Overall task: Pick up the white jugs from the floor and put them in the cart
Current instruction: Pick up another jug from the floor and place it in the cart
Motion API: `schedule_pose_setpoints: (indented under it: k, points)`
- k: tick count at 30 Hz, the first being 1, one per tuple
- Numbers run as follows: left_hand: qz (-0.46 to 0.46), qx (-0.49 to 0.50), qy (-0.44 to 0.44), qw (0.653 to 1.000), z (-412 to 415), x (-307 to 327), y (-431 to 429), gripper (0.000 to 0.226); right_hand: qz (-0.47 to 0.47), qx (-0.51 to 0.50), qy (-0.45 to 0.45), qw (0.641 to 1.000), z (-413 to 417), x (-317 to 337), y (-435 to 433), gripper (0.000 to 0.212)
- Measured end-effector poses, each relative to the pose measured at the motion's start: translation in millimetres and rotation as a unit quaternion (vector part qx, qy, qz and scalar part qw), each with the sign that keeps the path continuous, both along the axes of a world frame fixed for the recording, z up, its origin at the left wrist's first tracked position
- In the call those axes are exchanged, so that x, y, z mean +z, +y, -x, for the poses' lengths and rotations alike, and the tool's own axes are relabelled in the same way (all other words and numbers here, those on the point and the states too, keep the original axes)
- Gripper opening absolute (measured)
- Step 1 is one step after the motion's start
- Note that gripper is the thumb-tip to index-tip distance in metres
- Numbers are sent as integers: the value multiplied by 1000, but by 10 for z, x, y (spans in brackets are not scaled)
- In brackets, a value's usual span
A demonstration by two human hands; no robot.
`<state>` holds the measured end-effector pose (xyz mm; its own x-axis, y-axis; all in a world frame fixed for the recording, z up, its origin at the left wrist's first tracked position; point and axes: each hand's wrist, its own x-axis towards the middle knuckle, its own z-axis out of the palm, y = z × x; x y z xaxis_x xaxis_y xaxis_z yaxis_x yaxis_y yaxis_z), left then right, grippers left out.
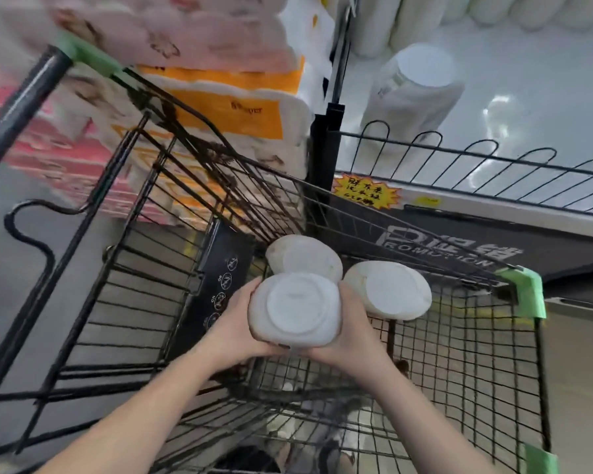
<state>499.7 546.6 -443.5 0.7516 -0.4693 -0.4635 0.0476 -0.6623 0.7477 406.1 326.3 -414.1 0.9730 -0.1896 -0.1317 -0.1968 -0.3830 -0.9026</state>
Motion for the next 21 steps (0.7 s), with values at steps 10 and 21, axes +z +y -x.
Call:
schedule_pose_setpoints:
  k: [10,21]
  points:
    - [-26,-58,-35,997,-97,-606,-71,127,14,17,36,999,-185,-1018,94,68]
    - [-98,-84,17,992,-177,-1088,-135,125,24,-7,51,998,-241,-1396,74,71]
